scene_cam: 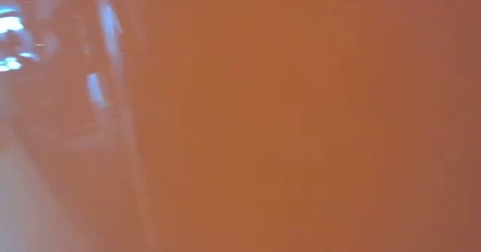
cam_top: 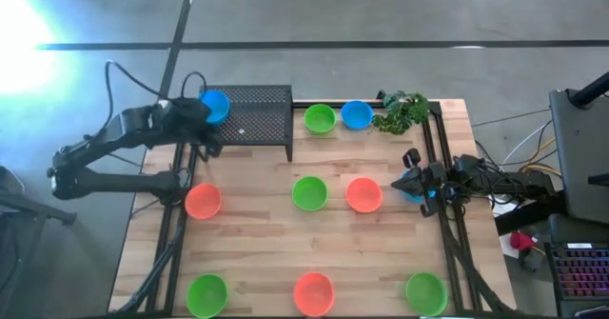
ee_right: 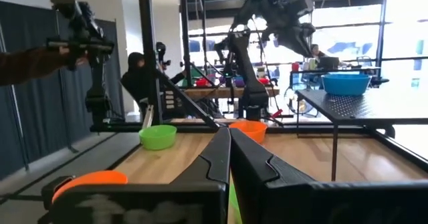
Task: Pick & Place Mini bowls
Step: Put the blue bowl on the shelf
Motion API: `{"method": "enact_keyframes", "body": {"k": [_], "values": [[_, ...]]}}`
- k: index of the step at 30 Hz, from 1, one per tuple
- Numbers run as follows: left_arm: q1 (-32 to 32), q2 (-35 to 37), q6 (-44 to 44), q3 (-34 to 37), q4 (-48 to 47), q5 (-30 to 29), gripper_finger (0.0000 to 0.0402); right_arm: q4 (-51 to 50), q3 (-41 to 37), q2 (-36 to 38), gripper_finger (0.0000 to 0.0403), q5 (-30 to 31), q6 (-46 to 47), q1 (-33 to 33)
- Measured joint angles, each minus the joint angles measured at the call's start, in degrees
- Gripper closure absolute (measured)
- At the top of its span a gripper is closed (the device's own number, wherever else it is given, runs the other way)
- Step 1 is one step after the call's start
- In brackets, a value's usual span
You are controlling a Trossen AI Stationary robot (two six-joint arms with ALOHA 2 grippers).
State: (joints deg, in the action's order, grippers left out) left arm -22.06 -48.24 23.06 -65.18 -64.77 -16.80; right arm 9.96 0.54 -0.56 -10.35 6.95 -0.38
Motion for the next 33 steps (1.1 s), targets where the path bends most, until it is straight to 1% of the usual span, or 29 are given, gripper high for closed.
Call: {"method": "enact_keyframes", "body": {"k": [4,7,11,13,19,21,26,33], "values": [[0.15,-0.69,6.2,3.34,0.51,-0.32,0.0335,-0.01,0.0,0.0,0.0394,0.0,-0.04,-0.01],[0.1,-1.75,8.38,6.07,3.33,-0.79,0.0335,-0.05,0.0,0.0,0.0394,0.0,-0.06,-0.02],[0.1,-3.91,9.18,8.68,8.16,-0.9,0.0335,-0.05,0.0,0.0,0.0394,0.0,-0.08,0.0],[0.07,-5.14,9.97,9.28,10.43,-2.62,0.0335,-0.05,0.01,0.0,0.0394,0.0,-0.07,-0.02],[0.02,-9.08,10.59,9.45,12.03,-12.64,0.0335,-0.05,0.0,0.0,0.0394,-0.04,0.15,-0.02],[0.02,-9.93,10.66,9.45,12.21,-14.9,0.0335,-0.05,0.02,0.0,0.0394,-0.1,0.62,-0.02],[-0.2,-11.1,10.49,9.45,12.15,-16.58,0.0335,-0.05,0.02,0.0,0.0394,-0.15,3.23,-0.01],[-0.48,-11.19,10.44,10.15,11.47,-18.67,0.0335,-0.05,0.02,0.0,0.0394,-0.15,3.16,0.0]]}}
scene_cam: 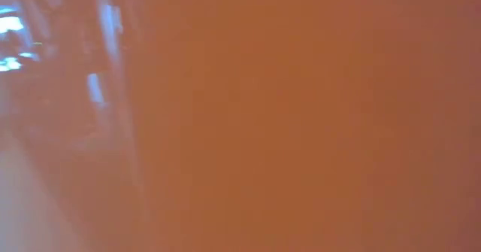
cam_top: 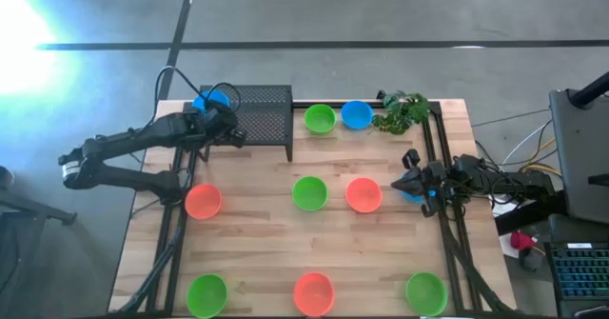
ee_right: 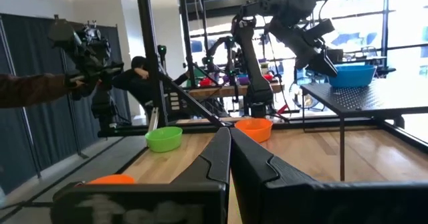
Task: Pick & Place Mini bowls
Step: Put the blue bowl on the shelf
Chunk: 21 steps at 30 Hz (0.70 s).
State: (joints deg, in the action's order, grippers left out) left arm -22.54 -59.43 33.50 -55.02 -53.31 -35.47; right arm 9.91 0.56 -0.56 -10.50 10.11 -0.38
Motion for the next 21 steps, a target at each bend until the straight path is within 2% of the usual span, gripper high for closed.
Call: {"method": "enact_keyframes", "body": {"k": [4,12,21], "values": [[-0.01,-0.01,-0.34,0.0,-0.03,-0.53,0.0335,0.0,-0.01,0.0,0.0394,0.01,-0.06,-0.02],[-0.07,0.01,-0.39,0.0,-0.27,-5.4,0.0335,0.0,-0.01,0.0,0.0394,0.02,-0.2,-0.02],[-0.1,0.14,-0.42,-0.34,-0.48,-5.46,0.0335,0.0,-0.02,0.0,0.0394,0.04,-0.2,0.0]]}}
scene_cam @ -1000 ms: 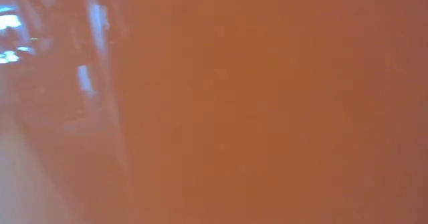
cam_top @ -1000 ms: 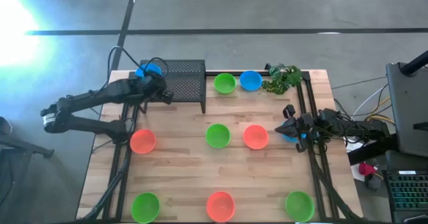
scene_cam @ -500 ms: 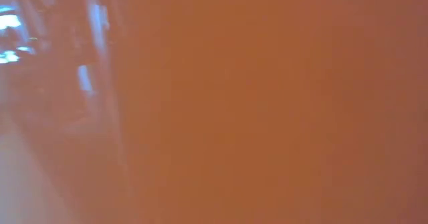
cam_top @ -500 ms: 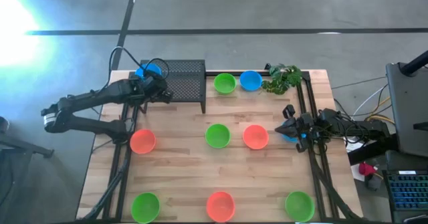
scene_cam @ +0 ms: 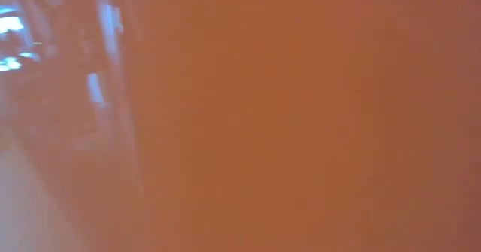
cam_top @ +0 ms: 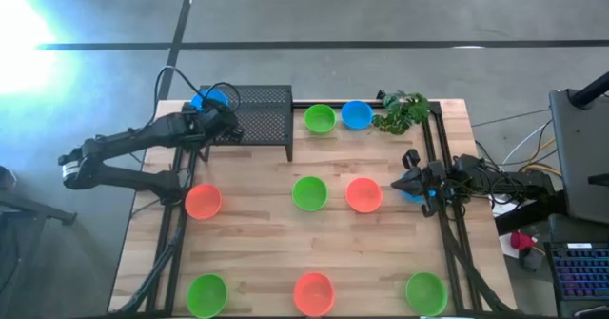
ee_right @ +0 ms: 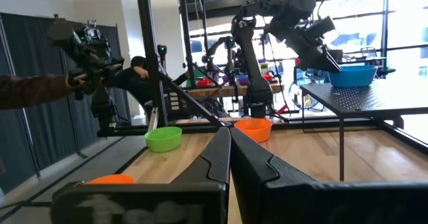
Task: Pick & Place Mini bowls
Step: Put the blue bowl on the shelf, then put the orange bowl on the shelf
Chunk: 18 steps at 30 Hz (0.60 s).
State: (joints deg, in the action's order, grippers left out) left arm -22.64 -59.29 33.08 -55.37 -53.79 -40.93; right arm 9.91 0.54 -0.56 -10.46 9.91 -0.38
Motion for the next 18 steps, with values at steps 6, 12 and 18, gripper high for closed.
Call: {"method": "enact_keyframes", "body": {"k": [6,12,18], "values": [[2.14,1.13,-1.92,-4.9,0.21,0.33,0.0335,0.04,0.0,0.0,0.0394,0.13,0.0,-0.02],[7.64,1.63,-4.66,-8.95,0.21,0.85,0.0335,2.46,0.0,-0.02,0.0394,4.84,-0.02,-0.02],[16.98,1.6,-1.01,-9.56,1.62,1.05,0.0335,5.54,0.01,-0.02,0.0394,9.26,0.02,-0.02]]}}
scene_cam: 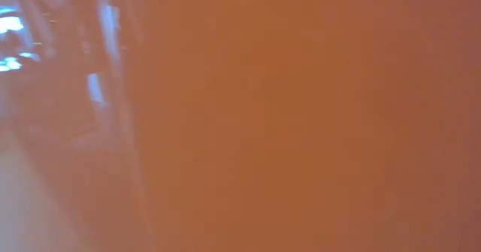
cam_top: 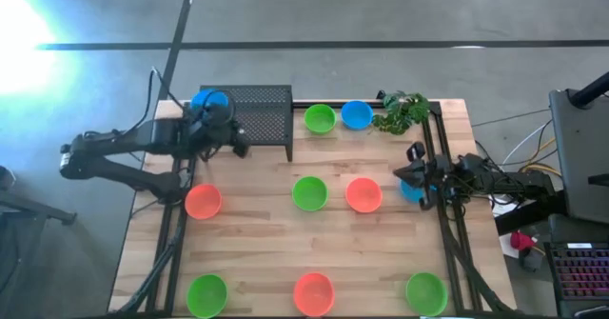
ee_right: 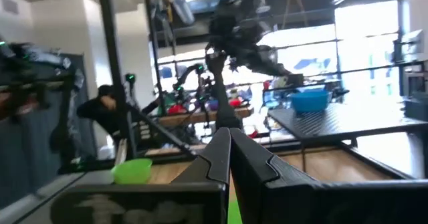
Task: Pick & Place Mini bowls
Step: Put the orange bowl on the shelf
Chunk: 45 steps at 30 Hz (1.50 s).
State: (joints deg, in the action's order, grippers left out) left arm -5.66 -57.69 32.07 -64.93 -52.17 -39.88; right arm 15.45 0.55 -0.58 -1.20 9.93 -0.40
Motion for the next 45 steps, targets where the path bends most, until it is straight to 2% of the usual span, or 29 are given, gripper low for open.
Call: {"method": "enact_keyframes", "body": {"k": [9,17,29,45], "values": [[15.19,-0.13,1.54,0.11,4.99,-1.46,0.0335,-1.5,4.47,-1.08,0.0394,1.45,-3.1,0.0],[22.47,-0.96,2.17,0.5,5.58,-3.72,0.0335,-19.3,16.53,-7.31,0.0394,1.47,-5.51,0.0],[23.42,-3.19,1.32,0.55,6.32,-5.7,0.0335,-38.67,31.86,-23.45,0.0394,1.48,-3.88,0.01],[23.42,-3.48,0.56,0.55,6.3,-5.68,0.0335,-41.65,33.69,-37.4,0.0394,1.21,1.01,0.0]]}}
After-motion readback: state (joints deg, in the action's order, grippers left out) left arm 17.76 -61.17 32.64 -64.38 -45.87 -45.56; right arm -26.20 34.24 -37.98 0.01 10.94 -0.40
